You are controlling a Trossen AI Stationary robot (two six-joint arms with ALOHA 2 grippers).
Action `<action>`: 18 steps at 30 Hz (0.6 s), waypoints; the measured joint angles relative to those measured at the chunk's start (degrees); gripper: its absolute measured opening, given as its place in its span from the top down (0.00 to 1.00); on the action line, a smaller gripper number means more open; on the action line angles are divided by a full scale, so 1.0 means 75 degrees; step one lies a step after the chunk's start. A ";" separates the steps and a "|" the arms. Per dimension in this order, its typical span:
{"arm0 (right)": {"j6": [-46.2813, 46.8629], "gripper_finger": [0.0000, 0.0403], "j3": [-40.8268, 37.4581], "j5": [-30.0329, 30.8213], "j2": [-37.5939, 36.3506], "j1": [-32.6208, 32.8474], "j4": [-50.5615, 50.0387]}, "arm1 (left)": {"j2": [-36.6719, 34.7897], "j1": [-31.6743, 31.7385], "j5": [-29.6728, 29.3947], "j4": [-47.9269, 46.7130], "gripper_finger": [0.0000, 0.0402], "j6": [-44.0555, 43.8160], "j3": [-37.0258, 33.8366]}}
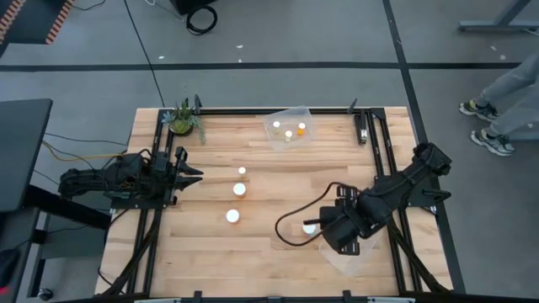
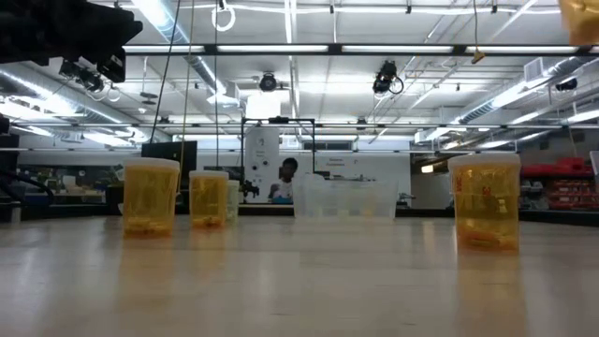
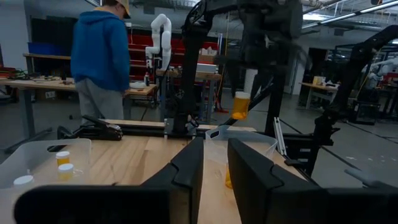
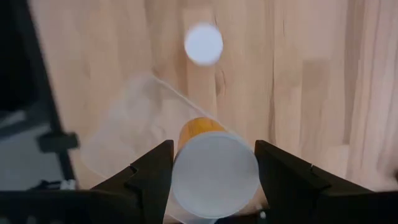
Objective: Pick and place medicine bottles into bin by pill shape (circle, oval)
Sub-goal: Put the large orange pill bottle into the bottom transparent bin
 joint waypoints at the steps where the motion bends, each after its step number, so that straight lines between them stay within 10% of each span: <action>1: 0.0089 0.44 -0.0206 -0.0001 0.0000 0.0058 0.0017 | 0.0000 0.0000 -0.0001 0.0001 0.79 -0.0001 0.0000; 18: 0.0868 0.44 -0.3165 -0.0286 -0.0804 0.0667 0.2388 | 0.0000 0.0000 -0.0002 0.0002 0.79 -0.0003 0.0000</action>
